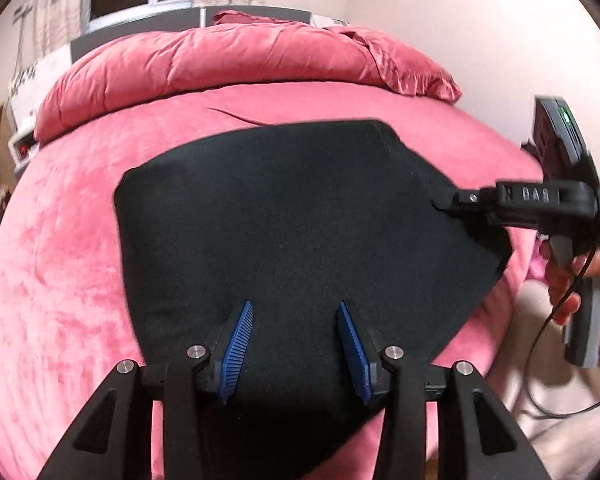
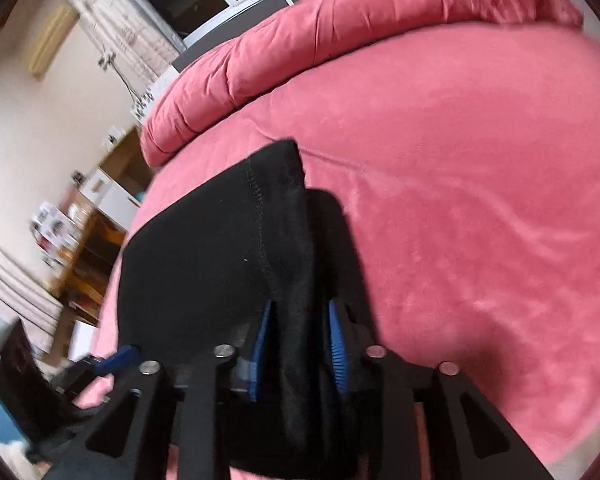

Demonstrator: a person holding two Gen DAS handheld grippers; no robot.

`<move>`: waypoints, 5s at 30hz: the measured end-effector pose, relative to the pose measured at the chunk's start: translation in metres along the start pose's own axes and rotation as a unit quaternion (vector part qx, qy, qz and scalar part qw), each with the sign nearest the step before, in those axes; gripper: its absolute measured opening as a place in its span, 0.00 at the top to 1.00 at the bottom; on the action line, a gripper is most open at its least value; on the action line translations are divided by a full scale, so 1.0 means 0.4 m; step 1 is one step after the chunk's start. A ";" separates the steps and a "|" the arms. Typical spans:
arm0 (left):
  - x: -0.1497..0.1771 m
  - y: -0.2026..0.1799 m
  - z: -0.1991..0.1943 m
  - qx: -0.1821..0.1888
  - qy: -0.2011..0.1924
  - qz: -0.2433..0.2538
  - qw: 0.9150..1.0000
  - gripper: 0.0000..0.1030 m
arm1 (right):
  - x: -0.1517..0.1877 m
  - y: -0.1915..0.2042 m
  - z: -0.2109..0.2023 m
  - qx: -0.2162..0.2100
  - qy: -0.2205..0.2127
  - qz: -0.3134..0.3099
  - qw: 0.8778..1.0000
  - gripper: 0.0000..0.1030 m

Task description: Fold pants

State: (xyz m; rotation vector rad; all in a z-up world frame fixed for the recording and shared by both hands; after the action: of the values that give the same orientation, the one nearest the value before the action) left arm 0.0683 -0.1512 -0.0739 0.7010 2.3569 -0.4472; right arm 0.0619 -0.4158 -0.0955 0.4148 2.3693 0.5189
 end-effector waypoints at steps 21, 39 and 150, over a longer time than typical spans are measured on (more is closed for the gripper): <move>-0.189 0.187 0.181 -0.071 0.039 -0.051 0.995 0.56 | -0.158 0.229 0.170 0.076 0.042 -0.190 0.978 0.74; -0.180 0.180 0.236 -0.090 0.033 -0.034 0.995 0.54 | -0.133 0.159 0.230 0.078 -0.016 -0.167 0.983 0.81; -0.078 0.335 -0.063 0.086 0.011 -0.171 0.981 0.51 | -0.106 0.187 0.115 -0.131 0.038 -0.011 0.991 0.56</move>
State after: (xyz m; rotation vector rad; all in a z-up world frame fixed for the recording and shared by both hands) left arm 0.1553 -0.0436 -0.0529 0.3739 2.4868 -0.8029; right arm 0.1353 -0.3569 -0.0698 0.2532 2.3330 0.8362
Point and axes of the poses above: each gripper's, at about its wrist camera, not at the fingertips, and z roughly the way its jaws point, y to its left, x to its underside, the point moved 3 cm from there along z, roughly the way its jaws point, and after that the axes turned 1 degree about x, right-handed, at the moved point
